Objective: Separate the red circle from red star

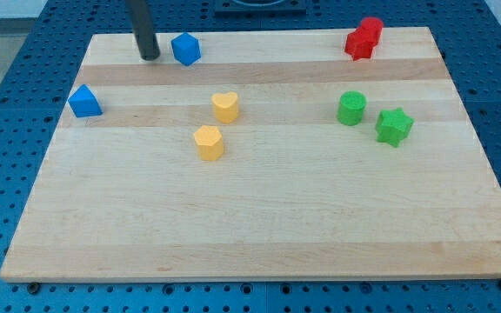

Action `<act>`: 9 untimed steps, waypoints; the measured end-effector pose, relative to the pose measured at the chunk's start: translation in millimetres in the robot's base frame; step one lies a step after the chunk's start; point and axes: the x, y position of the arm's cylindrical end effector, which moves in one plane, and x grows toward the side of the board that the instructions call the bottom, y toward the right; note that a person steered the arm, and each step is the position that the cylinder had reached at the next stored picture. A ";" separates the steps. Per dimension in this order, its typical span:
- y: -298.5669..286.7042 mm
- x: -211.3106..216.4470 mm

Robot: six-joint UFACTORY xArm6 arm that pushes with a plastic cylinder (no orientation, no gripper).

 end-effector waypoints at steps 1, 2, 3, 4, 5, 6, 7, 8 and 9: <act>45.8 7.2; 84.3 21.1; 111.5 22.0; 142.5 21.7; 48.0 73.9; -78.3 145.8; -107.0 162.9; -108.0 163.4; -79.8 111.2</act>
